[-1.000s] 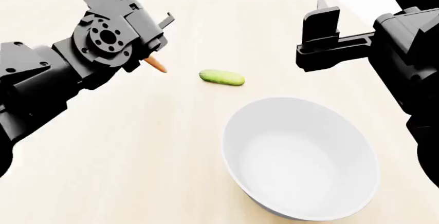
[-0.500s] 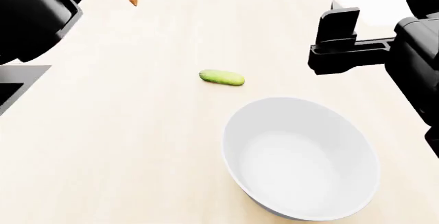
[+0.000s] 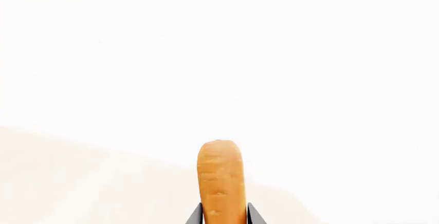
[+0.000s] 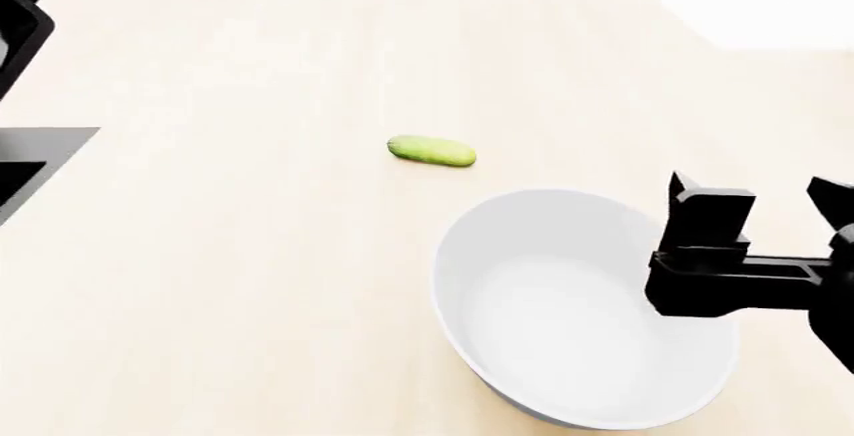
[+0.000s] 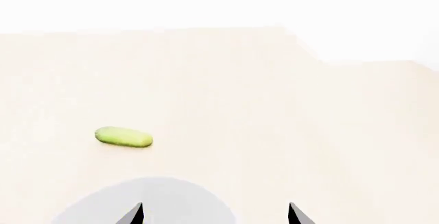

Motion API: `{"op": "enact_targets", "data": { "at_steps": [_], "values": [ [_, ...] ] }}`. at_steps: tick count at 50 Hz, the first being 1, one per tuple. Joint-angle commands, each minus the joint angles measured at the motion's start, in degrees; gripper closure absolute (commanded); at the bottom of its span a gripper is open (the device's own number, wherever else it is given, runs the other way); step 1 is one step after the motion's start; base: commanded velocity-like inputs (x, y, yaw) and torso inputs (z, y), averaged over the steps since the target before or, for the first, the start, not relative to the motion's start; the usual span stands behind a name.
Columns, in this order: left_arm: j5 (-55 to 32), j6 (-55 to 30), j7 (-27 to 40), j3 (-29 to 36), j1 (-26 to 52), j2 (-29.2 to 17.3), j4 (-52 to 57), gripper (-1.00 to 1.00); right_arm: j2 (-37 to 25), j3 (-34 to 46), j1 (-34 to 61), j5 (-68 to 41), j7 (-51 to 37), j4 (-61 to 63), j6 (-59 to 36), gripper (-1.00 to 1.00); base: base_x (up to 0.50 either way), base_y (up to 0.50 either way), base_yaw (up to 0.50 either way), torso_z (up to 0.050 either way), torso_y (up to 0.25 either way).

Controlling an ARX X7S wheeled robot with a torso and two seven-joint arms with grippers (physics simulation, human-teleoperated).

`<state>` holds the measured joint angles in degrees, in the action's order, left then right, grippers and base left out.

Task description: Place the two vegetables and bowl onto the tray for setting up a vegetable dip station.

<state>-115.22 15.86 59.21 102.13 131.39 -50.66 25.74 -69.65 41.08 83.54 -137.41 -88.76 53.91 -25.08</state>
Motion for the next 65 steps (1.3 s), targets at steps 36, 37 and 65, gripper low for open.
{"op": "enact_targets", "data": {
  "at_steps": [36, 37, 65],
  "values": [
    [4.50, -3.26, 0.18, -5.53, -3.08, -1.17, 2.06, 1.00, -20.06, 2.66, -37.17, 20.33, 22.35, 6.03, 23.70, -1.00, 0.00, 0.00, 0.00, 0.000, 0.000],
    [4.54, -3.29, 0.18, -5.60, -3.20, -1.18, 2.04, 1.00, -20.17, 2.83, -37.40, 20.62, 22.47, 6.04, 23.87, -1.00, 0.00, 0.00, 0.00, 0.000, 0.000],
    [4.59, -4.43, 0.77, -8.26, -4.56, -0.84, 2.67, 1.00, -11.55, 3.93, -38.80, 23.65, 23.89, -0.47, 20.12, -1.00, 0.00, 0.00, 0.00, 0.000, 0.000]
  ]
}}
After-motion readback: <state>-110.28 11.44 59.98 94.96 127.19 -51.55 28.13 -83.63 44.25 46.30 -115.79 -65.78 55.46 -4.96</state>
